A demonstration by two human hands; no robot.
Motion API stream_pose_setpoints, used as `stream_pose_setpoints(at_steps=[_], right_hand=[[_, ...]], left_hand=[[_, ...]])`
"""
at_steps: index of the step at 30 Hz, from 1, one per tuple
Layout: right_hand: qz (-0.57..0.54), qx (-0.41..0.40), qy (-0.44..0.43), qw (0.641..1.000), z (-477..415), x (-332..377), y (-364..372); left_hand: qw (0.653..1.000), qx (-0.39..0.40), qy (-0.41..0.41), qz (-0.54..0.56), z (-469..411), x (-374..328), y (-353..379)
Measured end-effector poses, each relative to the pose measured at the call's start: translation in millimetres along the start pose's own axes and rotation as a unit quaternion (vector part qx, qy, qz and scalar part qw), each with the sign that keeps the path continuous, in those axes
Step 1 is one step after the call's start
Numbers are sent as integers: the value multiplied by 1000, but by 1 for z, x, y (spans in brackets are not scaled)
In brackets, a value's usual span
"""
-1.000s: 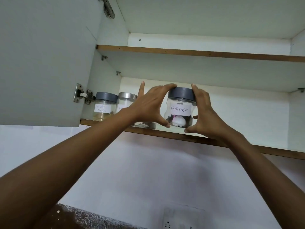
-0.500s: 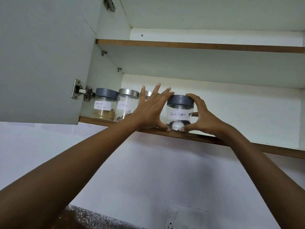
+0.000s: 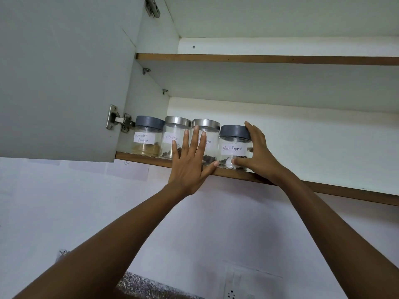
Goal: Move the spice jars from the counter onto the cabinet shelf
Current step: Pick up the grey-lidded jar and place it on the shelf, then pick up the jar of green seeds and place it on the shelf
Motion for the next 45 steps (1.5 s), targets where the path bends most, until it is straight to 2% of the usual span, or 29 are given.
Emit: stream_pose_setpoints(at_steps=[5,7,9,13,16,18,23,27,30,34,38,41,45], right_hand=[[14,-11,6,1000,2,2,1],[64,-31,16,997,8,6,0],[139,-90,22,986,20,16,-5],[207,-202,-67,955,67,55,-2],[175,-222,-127,951,102,75,11],[127,-210,-134,960,124,84,23],[22,-167,-98,981,182,100,79],[-70,-120,-3,990,229,94,148],[-99,-64,62,991,267,94,210],[-104,20,98,990,317,103,294],[-77,125,119,982,361,114,379],[-94,168,151,970,393,109,431],[-116,252,231,933,434,87,493]], left_hand=[[1000,2,-5,2,1,1,1],[1000,5,-9,11,4,0,2],[999,-1,-1,39,11,-3,-3],[990,-86,48,105,40,-20,-41],[976,-138,94,140,76,-36,-70],[975,-110,107,162,104,-43,-74],[973,33,116,197,181,-35,-62],[959,140,51,240,251,9,-44],[939,200,4,279,316,41,-24],[919,272,-41,284,407,74,0],[901,324,-84,277,477,109,17],[893,351,-116,257,526,137,30],[859,406,-188,248,582,172,55]])
Point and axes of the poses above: each hand's wrist, its own z-axis away from the middle knuckle, its own y-axis out of the palm, x = y × z, the point moved 10 cm from there along -z, towards the middle knuckle, and after that the axes turned 6 degrees about x, right-handed, at the moved point
